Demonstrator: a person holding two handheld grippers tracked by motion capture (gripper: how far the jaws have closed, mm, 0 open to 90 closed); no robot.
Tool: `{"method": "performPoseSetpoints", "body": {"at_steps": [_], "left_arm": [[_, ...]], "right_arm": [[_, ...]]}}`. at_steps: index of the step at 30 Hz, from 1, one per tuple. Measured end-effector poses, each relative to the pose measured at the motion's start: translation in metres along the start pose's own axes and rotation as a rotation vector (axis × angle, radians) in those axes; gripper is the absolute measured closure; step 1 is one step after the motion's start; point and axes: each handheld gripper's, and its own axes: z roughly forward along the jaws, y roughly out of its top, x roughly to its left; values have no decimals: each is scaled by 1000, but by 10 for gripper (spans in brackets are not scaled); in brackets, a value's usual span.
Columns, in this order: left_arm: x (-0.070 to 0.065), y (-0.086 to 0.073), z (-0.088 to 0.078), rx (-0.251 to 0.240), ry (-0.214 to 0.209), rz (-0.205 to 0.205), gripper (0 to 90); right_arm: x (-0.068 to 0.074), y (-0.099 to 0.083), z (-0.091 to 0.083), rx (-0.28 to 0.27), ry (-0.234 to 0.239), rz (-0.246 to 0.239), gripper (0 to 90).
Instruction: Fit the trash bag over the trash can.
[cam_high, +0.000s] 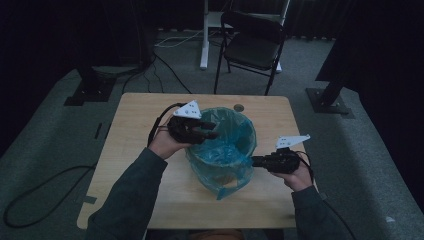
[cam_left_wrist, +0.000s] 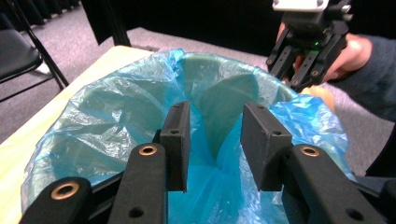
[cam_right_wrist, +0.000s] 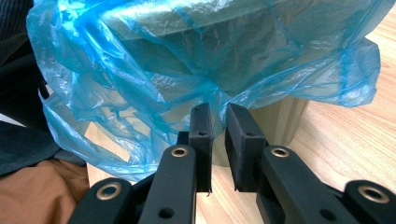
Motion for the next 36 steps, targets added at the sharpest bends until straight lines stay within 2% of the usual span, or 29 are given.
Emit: {"method": "performPoseSetpoints", "body": {"at_steps": [11,12,19,24,28,36], "left_arm": [[-1,7,21,78,-2,42,626],[-2,9,25,93,4,55,626],[-8,15,35,117,11,89,620],[-10,19,45,186,16,109,612],[-12,18,51,223,9,125,612],[-16,18,59,265,-17,146,611]], "right_arm": [[0,-1,0,0,0,3,808],[0,-1,0,0,0,3,808],[-1,-2,-1,-7,6,11,808],[-1,-2,-2,-9,5,10,808],[-1,-2,-2,-10,5,11,808],[-1,-3,-2,-10,6,10,806]]}}
